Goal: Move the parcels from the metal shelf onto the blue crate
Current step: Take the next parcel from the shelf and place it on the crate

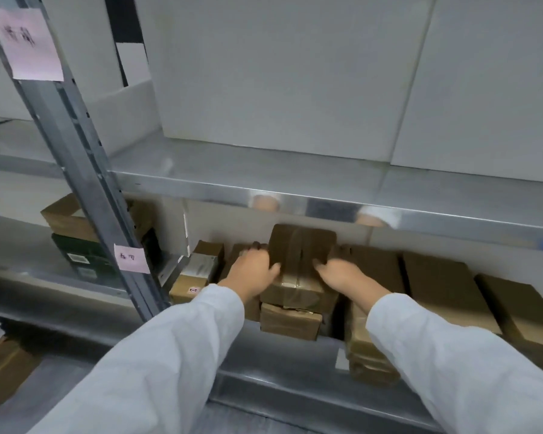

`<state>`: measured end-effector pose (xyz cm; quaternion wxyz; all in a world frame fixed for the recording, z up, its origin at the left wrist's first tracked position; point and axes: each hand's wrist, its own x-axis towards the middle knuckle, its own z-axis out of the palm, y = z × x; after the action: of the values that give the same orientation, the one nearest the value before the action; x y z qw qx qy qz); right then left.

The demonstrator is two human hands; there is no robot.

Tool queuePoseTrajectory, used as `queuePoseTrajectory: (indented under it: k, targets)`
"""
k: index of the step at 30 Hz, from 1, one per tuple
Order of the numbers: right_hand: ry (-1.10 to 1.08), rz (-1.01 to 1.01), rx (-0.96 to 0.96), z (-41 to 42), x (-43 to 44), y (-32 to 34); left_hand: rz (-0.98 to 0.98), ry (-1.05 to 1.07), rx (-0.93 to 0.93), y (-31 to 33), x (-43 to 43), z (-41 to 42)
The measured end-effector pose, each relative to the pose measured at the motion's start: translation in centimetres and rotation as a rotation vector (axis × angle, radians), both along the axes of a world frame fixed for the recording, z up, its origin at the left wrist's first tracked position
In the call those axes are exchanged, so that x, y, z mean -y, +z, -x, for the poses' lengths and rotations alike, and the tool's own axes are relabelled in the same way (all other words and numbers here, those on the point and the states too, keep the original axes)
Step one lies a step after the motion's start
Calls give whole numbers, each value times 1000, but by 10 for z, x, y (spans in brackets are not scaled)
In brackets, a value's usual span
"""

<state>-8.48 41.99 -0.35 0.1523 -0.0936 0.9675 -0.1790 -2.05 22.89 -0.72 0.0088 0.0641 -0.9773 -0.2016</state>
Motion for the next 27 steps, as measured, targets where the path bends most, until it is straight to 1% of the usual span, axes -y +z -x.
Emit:
queuePoseTrajectory:
  k: [3, 5, 8, 10, 13, 16, 20, 23, 27]
  targets:
    - [-174, 26, -40, 11, 15, -5, -205, 19, 93, -20, 8, 14]
    - [-257, 75, -10, 17, 17, -14, -309, 46, 113, -33, 13, 20]
    - [-384, 241, 83, 19, 14, -31, -445, 55, 88, -45, 16, 26]
    - [-442, 333, 106, 22, 12, -37, -510, 39, 68, -46, 19, 32]
    - [-455, 376, 135, 27, 11, -38, -616, 68, 97, -50, 21, 40]
    - [-462, 404, 147, 25, 10, -38, -731, 162, 139, -58, 19, 37]
    - [-425, 423, 150, 16, 11, -30, -839, 244, 79, -56, 18, 24]
    - [-385, 443, 96, 4, 10, -15, -875, 233, 32, -41, 17, 7]
    - [-328, 497, 60, -29, -3, 2, -844, 220, -18, -20, 6, -31]
